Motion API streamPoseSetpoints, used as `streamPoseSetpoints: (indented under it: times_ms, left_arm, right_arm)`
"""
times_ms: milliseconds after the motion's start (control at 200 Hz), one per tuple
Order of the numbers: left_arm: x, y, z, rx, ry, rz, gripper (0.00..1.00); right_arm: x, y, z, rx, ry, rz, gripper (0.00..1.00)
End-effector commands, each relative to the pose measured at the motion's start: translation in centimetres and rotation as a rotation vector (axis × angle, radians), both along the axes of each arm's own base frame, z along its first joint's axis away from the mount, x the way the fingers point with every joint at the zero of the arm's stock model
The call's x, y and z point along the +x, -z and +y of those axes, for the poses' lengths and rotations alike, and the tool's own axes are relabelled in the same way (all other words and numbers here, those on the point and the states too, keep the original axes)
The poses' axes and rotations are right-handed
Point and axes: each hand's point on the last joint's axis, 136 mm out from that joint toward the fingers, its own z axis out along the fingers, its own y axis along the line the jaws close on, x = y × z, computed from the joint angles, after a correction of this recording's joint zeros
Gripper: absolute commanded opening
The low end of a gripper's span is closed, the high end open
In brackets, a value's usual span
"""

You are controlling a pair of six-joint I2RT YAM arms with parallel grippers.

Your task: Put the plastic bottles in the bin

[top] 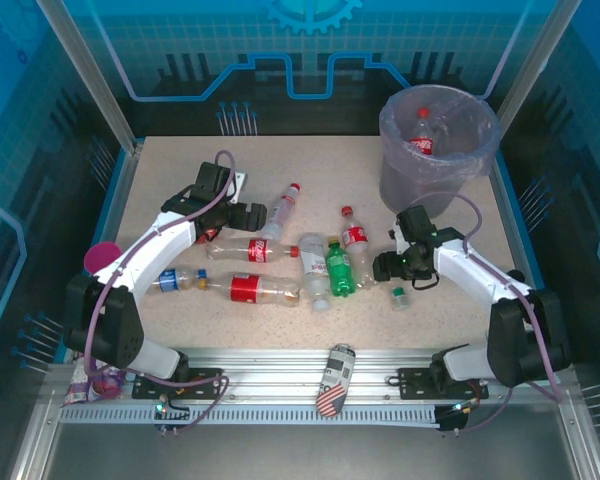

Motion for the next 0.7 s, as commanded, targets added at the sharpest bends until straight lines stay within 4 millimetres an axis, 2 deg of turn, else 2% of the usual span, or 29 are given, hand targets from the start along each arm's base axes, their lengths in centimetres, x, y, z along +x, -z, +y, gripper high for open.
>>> streamPoseSetpoints:
  times_ms: [0, 115, 280, 455, 695]
  left_arm:
    - [-0.1, -0.6, -0.4, 0.005, 0.026, -0.007, 0.99]
    - [-0.1, -0.7, -0.4, 0.005, 0.028, -0.009, 0.99]
    - [-0.1, -0.7, -0.4, 0.007, 0.029, -0.010, 0.99]
    - [-0.1, -0.8, -0.4, 0.006, 0.028, -0.013, 0.99]
    - [-0.2, -0.9, -0.3, 0.011, 0.029, -0.017, 0.99]
  right_arm:
    - [0.5, 0.9, 0.0, 0.034, 0.001, 0.000, 0.78]
    - [0.6, 1.3, 0.2, 0.060, -0.005, 0.026, 0.77]
    - [0.7, 2.2, -1.4, 0.043, 0.048, 0.077, 0.78]
    - [0.8, 3.0, -1.8, 0.030, 0.065, 0.121, 0.82]
    - [1.1, 3.1, -2.4, -0.004, 0.084, 0.119, 0.81]
